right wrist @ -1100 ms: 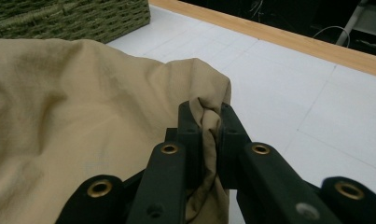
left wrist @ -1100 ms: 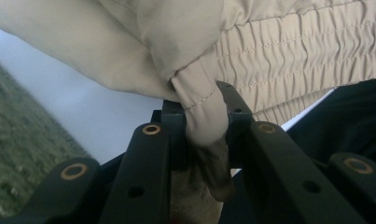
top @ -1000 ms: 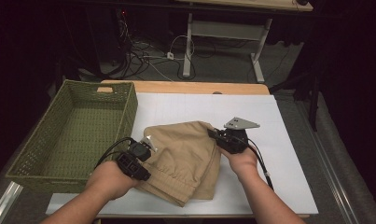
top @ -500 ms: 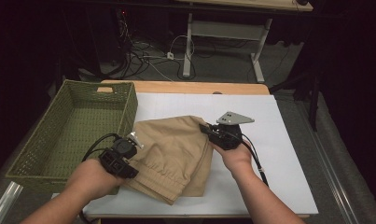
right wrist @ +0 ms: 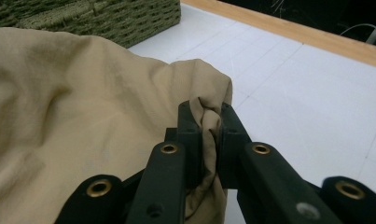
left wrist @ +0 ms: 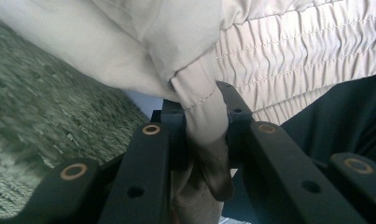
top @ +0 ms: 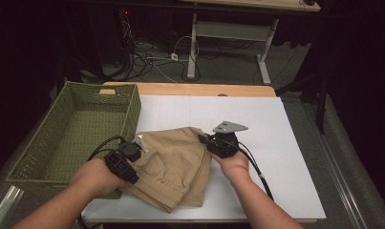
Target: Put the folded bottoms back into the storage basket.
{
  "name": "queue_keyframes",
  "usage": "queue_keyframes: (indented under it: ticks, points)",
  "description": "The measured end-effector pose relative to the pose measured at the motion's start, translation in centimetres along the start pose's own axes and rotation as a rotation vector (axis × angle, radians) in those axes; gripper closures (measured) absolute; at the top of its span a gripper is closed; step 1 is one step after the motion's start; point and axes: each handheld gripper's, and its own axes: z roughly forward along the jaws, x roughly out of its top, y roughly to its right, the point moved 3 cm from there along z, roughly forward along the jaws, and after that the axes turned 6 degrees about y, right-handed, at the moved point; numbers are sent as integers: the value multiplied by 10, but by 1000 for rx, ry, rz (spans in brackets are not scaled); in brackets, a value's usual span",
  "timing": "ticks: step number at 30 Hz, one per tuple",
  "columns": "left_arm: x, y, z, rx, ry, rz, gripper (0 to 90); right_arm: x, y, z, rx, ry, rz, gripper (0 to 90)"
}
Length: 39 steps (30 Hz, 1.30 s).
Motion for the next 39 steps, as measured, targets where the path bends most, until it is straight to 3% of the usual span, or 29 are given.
queue_keyframes:
  ticks: [7, 15, 33, 39]
  points:
    - [4, 1, -4, -9, -3, 2, 749, 3, 2, -4, 0, 11, 1, 842]
    - [11, 3, -25, 1, 4, 32, 750, 17, 5, -15, -12, 42, 9, 842]
    - [26, -2, -88, 12, 0, 67, 750, 78, 3, -41, -27, 146, -30, 839]
    - [31, -5, -106, 42, 6, 80, 752, 97, 1, -47, -33, 174, -41, 840]
